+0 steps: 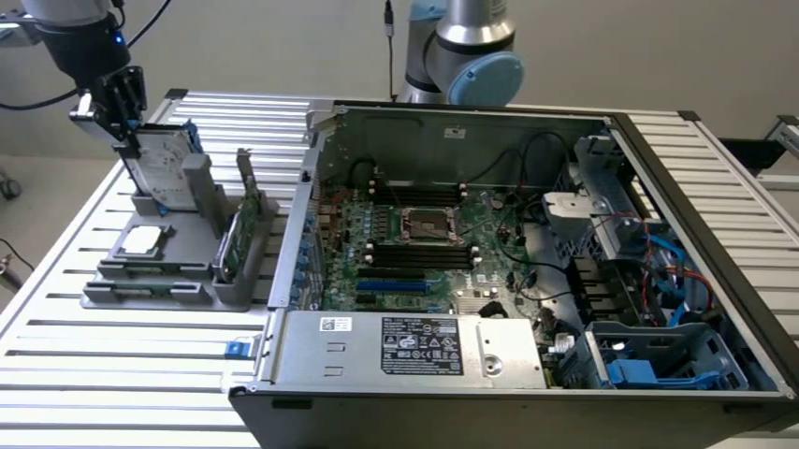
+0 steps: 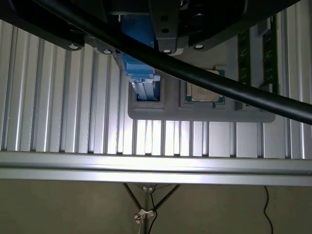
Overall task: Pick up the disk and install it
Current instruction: 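Pick up the disk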
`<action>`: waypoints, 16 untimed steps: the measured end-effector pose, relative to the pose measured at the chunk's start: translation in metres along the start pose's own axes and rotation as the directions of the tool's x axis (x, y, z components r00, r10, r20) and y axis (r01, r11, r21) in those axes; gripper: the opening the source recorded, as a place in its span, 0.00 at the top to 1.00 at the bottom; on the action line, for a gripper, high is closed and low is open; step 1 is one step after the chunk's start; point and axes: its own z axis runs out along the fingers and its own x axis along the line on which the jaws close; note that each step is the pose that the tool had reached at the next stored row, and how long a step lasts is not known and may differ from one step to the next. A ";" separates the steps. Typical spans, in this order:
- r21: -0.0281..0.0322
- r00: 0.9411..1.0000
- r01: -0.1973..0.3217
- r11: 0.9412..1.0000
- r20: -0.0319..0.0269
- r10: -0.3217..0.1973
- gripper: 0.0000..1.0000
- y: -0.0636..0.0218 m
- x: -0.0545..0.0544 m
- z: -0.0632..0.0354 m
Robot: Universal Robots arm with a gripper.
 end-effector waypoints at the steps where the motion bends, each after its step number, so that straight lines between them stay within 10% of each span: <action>1: 0.000 1.000 0.000 1.000 0.000 0.000 0.67 0.0000 0.000 0.0000; 16: 0.000 1.000 0.000 1.000 0.000 0.000 0.67 0.0002 0.000 -0.0075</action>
